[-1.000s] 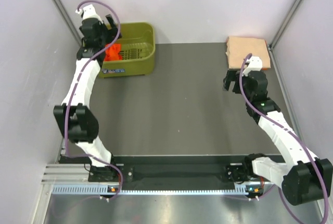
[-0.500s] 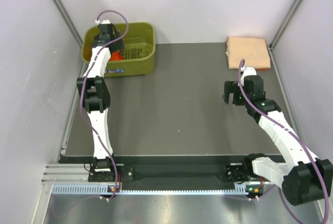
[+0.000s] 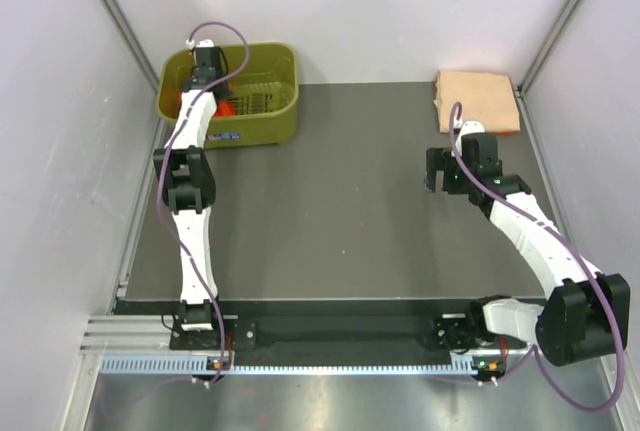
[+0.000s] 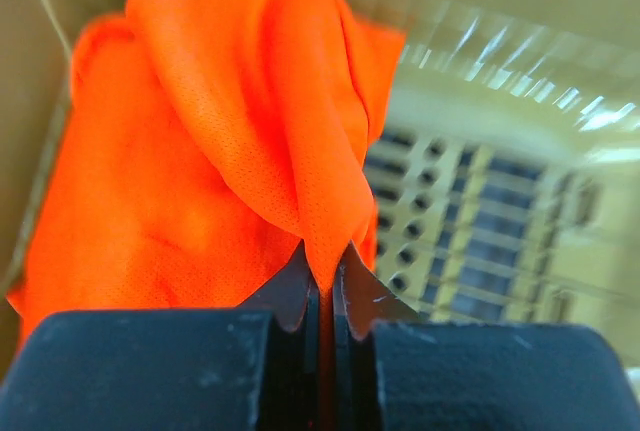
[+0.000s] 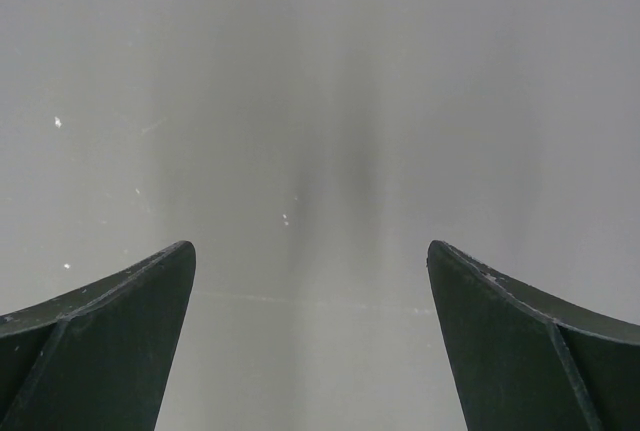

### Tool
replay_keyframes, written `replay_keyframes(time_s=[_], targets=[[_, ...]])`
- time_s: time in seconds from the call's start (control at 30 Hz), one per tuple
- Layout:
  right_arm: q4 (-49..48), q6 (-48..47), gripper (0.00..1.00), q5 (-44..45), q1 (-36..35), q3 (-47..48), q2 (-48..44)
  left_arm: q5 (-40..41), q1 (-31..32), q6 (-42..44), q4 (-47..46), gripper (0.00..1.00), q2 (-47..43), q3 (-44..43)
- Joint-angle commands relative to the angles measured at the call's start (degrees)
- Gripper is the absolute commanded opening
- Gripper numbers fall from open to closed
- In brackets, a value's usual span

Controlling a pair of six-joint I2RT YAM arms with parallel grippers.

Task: Fold and stack the t-shirts
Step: Move the tshirt to the center of the board

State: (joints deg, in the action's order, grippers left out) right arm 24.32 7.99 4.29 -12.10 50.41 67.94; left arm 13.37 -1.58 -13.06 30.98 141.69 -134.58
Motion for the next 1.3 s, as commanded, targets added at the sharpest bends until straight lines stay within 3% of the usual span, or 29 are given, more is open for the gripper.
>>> replay_keyframes(time_s=[0.0,0.17,0.33,0.53,0.8,0.9,0.93,1.03,1.17,1.27], targets=[[0.55,1.32,1.00,-1.30,-0.03,4.78,0.70,-0.70,-0.17,-2.58,-8.28,0.00,-7.11,-4.37],[1.26,1.77,1.00,-3.68,-3.18,6.01,0.26,-6.67,-0.17,-9.25,-13.49,0.00,-18.45,-3.85],[-0.14,9.22,1.00,-4.12,-6.53,6.72,-3.06,-18.17,0.26,-12.43,-12.53,0.00,-32.65,1.94],[0.92,13.28,1.00,-18.32,-6.62,5.49,-7.81,-28.46,1.41,-13.83,-10.42,0.00,-53.74,19.76],[2.84,16.27,1.00,-23.19,-7.32,2.85,-9.49,-40.15,4.31,-24.71,-9.01,0.00,-79.18,46.40],[4.33,15.83,1.00,-22.14,-9.95,3.20,-10.28,-42.10,4.40,-28.50,-8.31,0.52,-87.26,61.25],[4.77,15.66,1.00,-21.70,-10.92,3.37,-10.20,-42.02,4.40,-28.60,-5.78,0.63,-90.59,66.59],[6.62,15.74,1.00,-20.64,-15.31,3.55,-9.50,-38.53,4.40,-25.10,1.32,0.99,-95.79,70.42],[4.00,18.37,0.99,-21.43,-25.83,1.98,-5.29,-34.46,4.40,-18.68,10.49,0.99,-97.13,68.14],[1.01,21.35,0.92,-22.22,-35.08,2.58,2.70,-34.28,4.40,-16.91,14.10,0.99,-97.30,68.66]])
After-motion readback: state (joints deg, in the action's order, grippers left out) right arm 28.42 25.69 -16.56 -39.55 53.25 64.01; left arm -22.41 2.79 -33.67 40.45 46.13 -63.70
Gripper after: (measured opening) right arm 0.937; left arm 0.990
